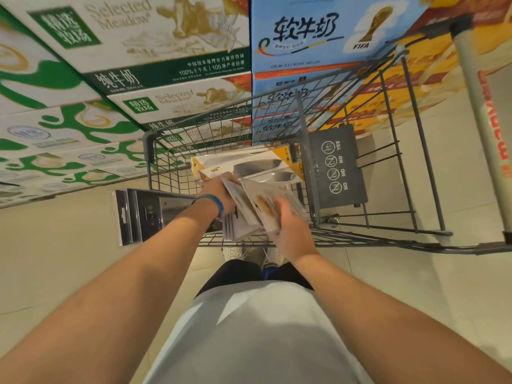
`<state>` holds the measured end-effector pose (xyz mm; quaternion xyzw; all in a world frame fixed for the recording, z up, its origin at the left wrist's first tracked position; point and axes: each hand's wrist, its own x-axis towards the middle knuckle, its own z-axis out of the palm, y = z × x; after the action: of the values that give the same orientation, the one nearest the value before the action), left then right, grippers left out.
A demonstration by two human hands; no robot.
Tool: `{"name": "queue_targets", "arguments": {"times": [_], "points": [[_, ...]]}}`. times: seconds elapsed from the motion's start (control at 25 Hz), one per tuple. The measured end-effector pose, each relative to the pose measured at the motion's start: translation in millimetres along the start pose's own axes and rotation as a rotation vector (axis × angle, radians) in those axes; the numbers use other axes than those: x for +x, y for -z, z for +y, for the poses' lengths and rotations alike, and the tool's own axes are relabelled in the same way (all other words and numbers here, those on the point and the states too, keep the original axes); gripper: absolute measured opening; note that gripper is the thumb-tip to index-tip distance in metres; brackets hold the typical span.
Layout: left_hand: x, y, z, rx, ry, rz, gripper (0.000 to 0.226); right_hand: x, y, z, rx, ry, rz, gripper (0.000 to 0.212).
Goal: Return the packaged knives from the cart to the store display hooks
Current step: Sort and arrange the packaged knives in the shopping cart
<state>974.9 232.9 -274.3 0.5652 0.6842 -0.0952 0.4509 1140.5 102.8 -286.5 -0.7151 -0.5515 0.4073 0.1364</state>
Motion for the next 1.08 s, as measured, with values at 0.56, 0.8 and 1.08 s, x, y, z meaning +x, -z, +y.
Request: {"name": "queue_targets", "arguments": {"times": [0.56,0.8,1.08], "points": [[-41,-39,48,-0.32,-0.087,-0.077,0.087,-9,15,31,0.169,-0.045,-0.099,0.093],[-32,-54,59,0.011,-0.229,-0.032,0.05,6,27,43,0.171,-0.181,-0.346,0.115],[-37,-73,71,0.062,-0.22,0.087,0.053,10,50,50,0.479,-0.295,-0.161,0.079]]}}
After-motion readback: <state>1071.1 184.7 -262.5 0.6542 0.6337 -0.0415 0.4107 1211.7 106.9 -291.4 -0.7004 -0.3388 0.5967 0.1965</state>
